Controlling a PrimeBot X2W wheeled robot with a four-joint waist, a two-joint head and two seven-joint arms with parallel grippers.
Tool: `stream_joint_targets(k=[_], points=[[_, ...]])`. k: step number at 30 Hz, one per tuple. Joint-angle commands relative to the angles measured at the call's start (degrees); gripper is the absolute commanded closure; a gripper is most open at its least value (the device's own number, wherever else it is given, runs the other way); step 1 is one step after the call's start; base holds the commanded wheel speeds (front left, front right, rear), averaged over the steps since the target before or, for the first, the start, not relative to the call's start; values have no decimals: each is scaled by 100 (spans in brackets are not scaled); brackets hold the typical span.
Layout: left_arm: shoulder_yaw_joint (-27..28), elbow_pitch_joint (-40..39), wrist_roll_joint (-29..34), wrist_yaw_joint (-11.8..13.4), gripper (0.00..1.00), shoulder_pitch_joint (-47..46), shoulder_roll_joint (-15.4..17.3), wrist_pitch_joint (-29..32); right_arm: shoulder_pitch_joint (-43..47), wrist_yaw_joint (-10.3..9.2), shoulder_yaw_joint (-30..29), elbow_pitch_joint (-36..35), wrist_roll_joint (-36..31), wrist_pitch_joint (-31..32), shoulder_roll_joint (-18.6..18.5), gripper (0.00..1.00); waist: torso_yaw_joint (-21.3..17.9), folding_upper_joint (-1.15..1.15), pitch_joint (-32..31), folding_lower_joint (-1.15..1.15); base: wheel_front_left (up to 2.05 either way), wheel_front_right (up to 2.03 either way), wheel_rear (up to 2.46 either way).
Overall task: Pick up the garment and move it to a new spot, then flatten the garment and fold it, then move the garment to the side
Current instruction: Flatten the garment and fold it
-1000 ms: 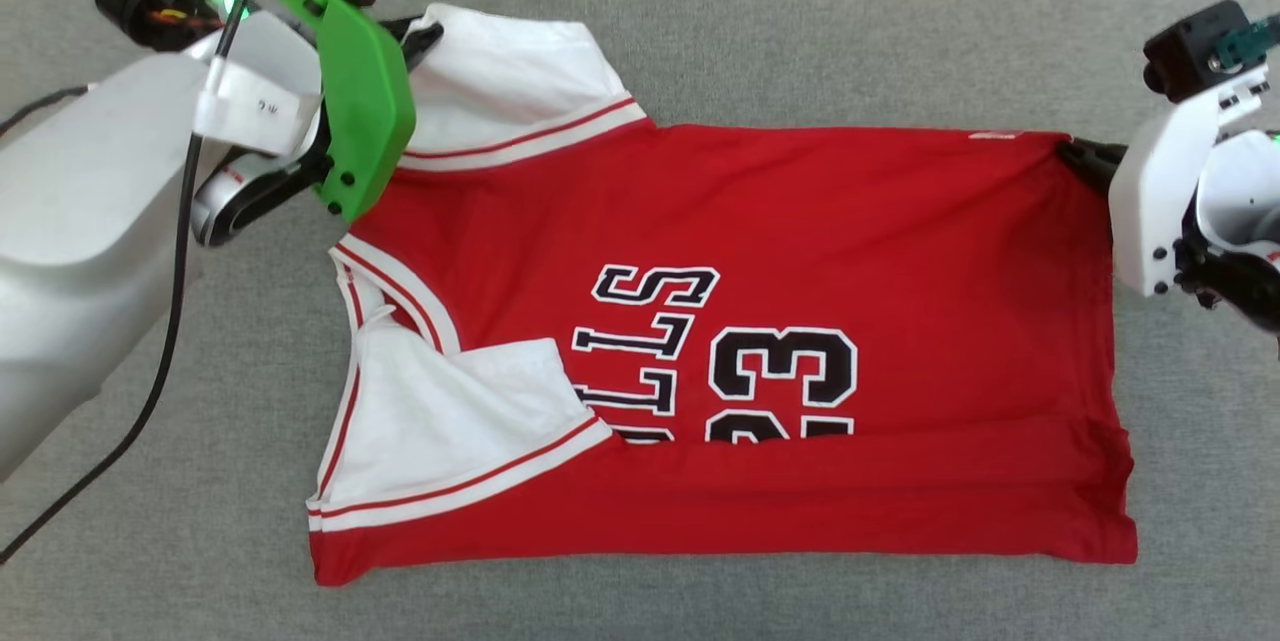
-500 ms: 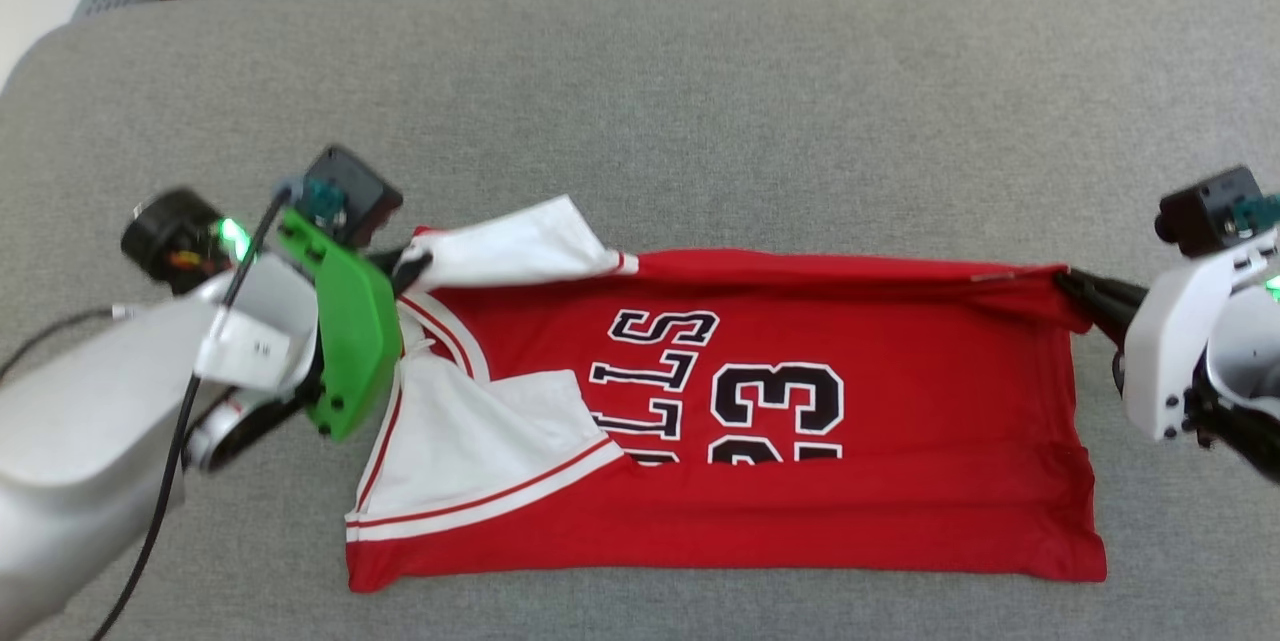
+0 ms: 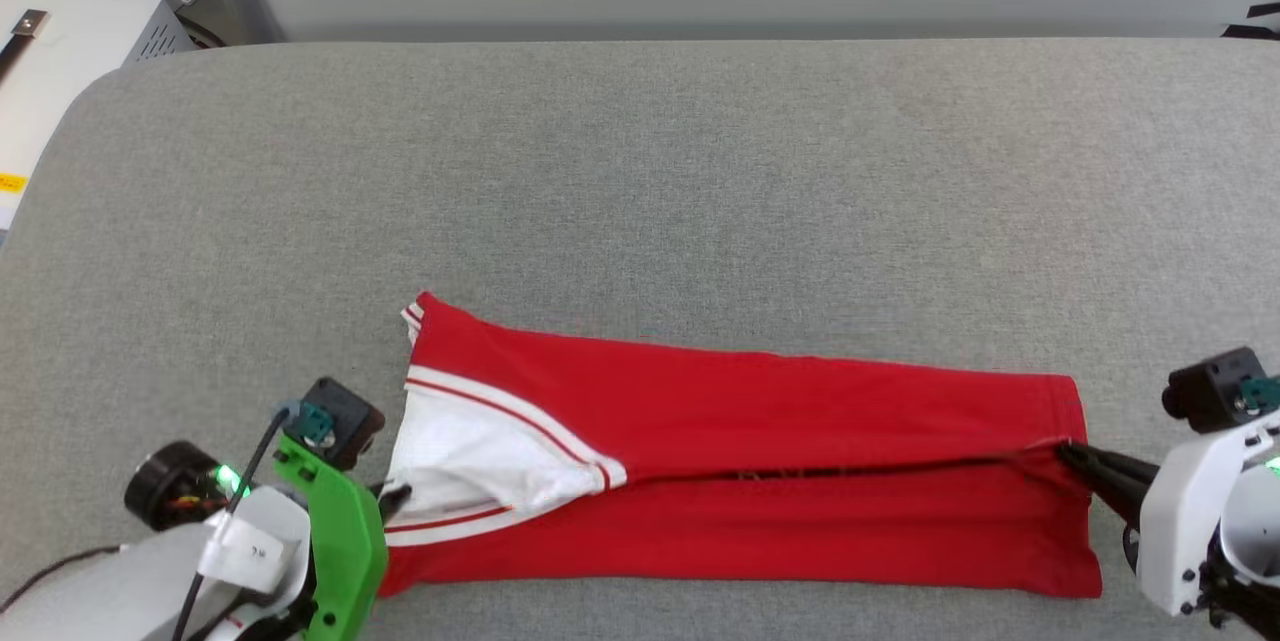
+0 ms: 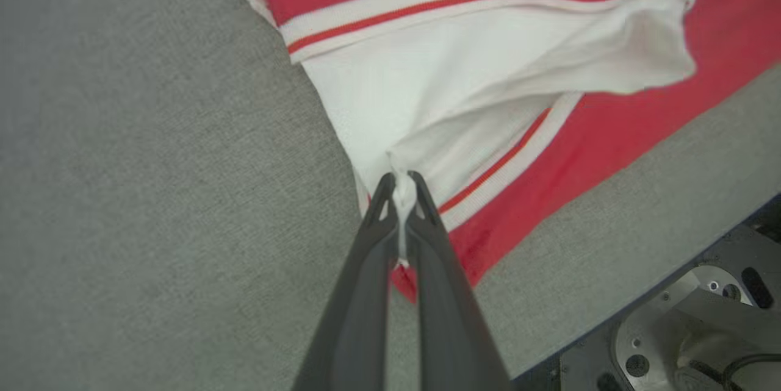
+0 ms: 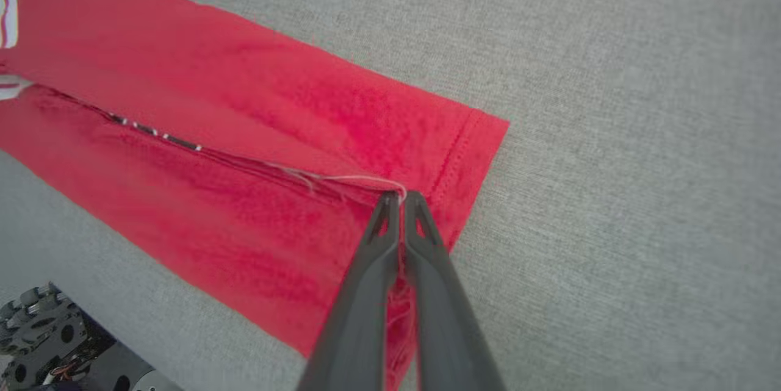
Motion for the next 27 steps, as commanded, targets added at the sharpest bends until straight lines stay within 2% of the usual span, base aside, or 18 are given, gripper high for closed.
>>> stream_joint_targets(k=[1,6,11,12,13,18,23,27], points=[[11,4,-46,52,100,159,23,-15,179,-3,-102,-47,-31,48,54,100,1,0,12,0,0,0,0],[10,201,-55,74,100,340,-82,-26,531,-3,-248,-40,-133,273,307,100,-9,0,30,0,0,0,0],[42,510,-92,64,100,419,-375,-193,637,-3,-253,222,-326,357,560,100,16,0,50,0,0,0,0],[68,566,-78,96,11,420,-418,-271,641,-3,-286,253,-335,321,607,64,22,0,41,0,0,0,0],[109,615,-72,127,0,425,-458,-379,646,-3,-331,261,-325,281,661,0,25,0,25,0,0,0,0],[322,678,110,378,0,448,-533,-1044,747,-3,-706,25,-215,12,708,0,71,0,-139,0,0,0,0],[780,565,245,1051,0,679,-603,-2203,1011,-3,-1274,-542,-86,-33,499,0,78,0,-306,0,0,0,0],[1123,473,403,1546,0,925,-679,-2755,1173,-3,-1773,-828,88,218,323,0,93,0,-371,0,0,0,0]])
